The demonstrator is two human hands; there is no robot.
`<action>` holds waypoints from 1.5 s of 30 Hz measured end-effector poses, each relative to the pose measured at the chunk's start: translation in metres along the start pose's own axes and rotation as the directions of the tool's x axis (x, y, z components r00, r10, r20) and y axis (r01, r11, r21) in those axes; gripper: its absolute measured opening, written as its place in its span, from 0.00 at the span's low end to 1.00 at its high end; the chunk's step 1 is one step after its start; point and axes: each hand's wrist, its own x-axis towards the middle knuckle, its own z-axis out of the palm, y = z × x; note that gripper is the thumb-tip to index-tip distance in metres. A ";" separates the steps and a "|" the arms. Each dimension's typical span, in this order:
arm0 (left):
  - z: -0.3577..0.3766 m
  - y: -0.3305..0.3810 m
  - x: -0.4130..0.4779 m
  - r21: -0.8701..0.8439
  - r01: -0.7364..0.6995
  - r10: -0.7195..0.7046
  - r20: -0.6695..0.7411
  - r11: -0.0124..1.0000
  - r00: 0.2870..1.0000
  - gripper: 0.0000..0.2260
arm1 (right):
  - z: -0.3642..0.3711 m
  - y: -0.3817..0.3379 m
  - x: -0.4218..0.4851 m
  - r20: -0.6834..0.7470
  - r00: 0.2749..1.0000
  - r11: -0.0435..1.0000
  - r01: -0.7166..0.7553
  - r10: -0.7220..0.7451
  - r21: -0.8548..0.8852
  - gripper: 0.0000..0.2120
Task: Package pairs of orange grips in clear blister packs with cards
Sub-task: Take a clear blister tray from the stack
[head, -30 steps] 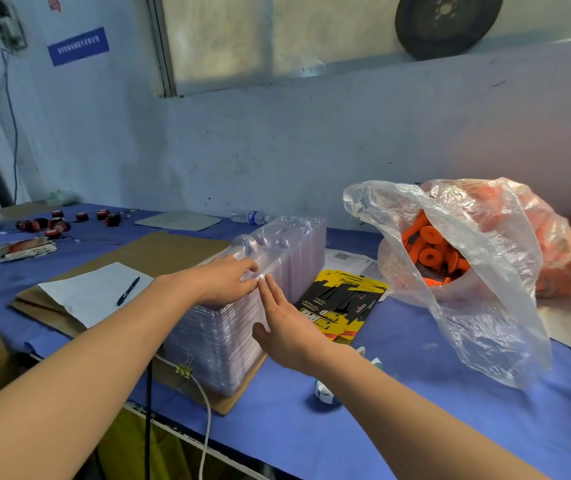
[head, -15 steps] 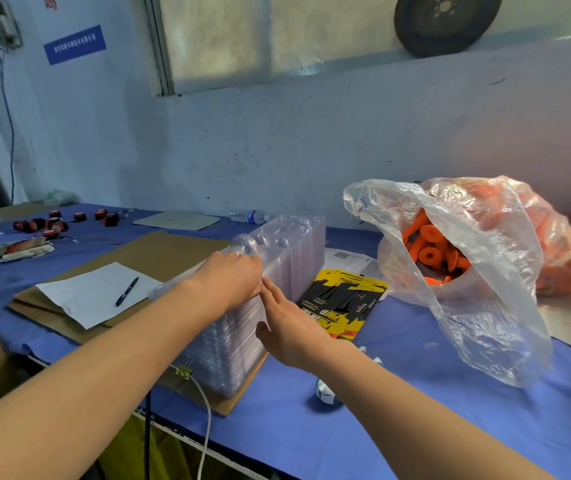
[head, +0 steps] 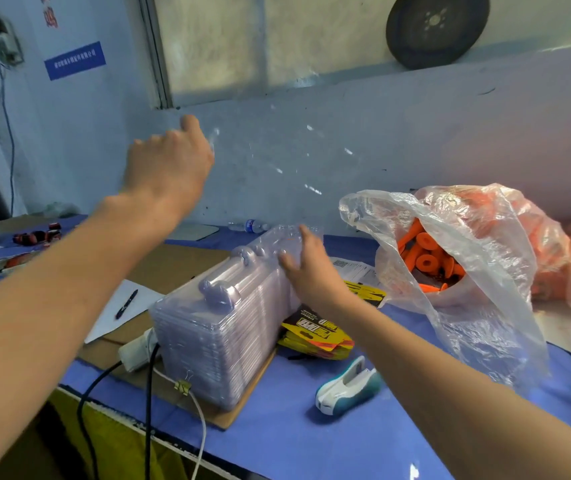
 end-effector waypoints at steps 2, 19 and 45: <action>-0.031 -0.005 0.012 -0.099 -0.034 0.023 -0.111 0.994 0.994 0.13 | -0.031 -0.016 0.013 -0.188 0.981 0.983 -0.019 0.053 0.181 0.36; -0.042 0.128 -0.034 -0.944 -0.071 0.453 0.087 0.322 0.887 0.13 | -0.258 0.008 -0.106 -0.411 0.622 0.531 0.008 -0.666 -0.848 0.23; 0.111 0.327 -0.217 -0.812 0.115 0.562 0.490 0.573 0.666 0.03 | -0.231 0.246 -0.203 -0.135 0.976 0.657 -0.217 0.173 -0.722 0.12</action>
